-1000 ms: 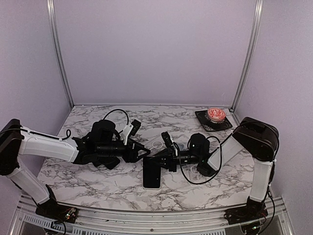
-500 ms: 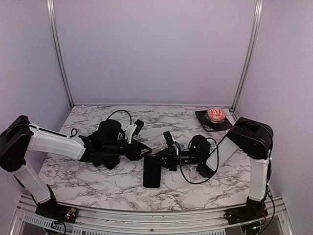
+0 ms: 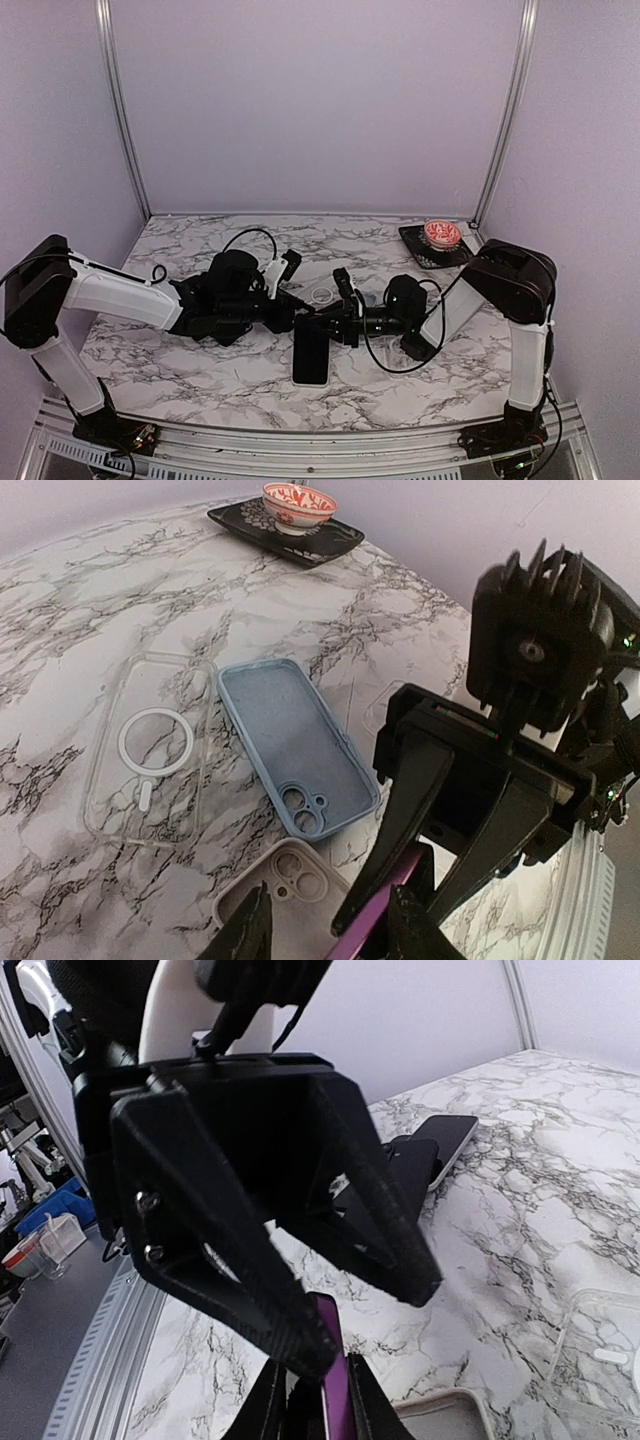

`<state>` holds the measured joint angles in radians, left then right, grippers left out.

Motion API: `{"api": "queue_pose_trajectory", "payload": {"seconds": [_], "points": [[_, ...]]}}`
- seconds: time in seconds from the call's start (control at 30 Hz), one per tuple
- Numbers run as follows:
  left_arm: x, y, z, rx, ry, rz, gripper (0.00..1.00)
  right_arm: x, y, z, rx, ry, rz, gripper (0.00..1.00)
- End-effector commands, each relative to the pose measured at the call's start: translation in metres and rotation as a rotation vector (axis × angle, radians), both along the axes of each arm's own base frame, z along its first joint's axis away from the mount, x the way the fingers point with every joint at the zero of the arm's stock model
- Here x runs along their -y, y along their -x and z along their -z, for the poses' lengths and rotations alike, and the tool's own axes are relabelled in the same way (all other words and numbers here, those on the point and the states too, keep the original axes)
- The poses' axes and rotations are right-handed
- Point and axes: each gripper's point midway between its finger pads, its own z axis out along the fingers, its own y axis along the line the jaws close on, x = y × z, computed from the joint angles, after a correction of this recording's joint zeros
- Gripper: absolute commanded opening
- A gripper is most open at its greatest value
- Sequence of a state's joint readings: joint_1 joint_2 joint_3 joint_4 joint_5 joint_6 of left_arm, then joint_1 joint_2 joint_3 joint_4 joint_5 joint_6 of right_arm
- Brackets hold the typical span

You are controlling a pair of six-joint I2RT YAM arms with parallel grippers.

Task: Put the phone into the phone case
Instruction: Install the phone into the phone case.

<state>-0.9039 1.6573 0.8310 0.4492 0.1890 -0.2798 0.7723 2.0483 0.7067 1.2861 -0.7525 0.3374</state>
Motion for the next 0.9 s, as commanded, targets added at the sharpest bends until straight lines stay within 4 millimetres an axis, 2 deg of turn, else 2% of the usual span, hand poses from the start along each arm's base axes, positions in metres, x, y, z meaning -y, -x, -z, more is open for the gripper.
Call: {"api": "queue_pose_trajectory", "payload": {"seconds": [0.0,0.1,0.27,0.33,0.53,0.7,0.8,0.87], "points": [[-0.014,0.012,0.041,-0.045,-0.14,0.014,0.38,0.006,-0.004,0.042,-0.001,0.124,0.021,0.2],[-0.015,0.006,0.036,-0.009,-0.148,-0.006,0.42,0.006,-0.006,0.04,0.009,0.12,0.021,0.18],[-0.022,-0.015,0.007,0.093,-0.151,-0.093,0.54,0.006,-0.01,0.042,0.022,0.123,0.027,0.17],[-0.026,-0.017,0.003,0.1,-0.158,-0.119,0.57,0.004,-0.013,0.044,0.025,0.128,0.026,0.17],[-0.046,-0.017,0.014,0.05,-0.202,-0.206,0.64,0.007,-0.016,0.045,0.019,0.114,0.028,0.19],[-0.054,-0.006,0.007,0.026,-0.164,-0.203,0.74,0.008,-0.018,0.051,0.016,0.119,0.039,0.2],[-0.058,-0.001,0.013,0.015,-0.173,-0.196,0.74,0.009,-0.018,0.053,0.012,0.121,0.045,0.22],[-0.057,0.004,0.024,-0.018,-0.183,-0.177,0.71,0.01,-0.019,0.055,0.01,0.128,0.05,0.24]]}}
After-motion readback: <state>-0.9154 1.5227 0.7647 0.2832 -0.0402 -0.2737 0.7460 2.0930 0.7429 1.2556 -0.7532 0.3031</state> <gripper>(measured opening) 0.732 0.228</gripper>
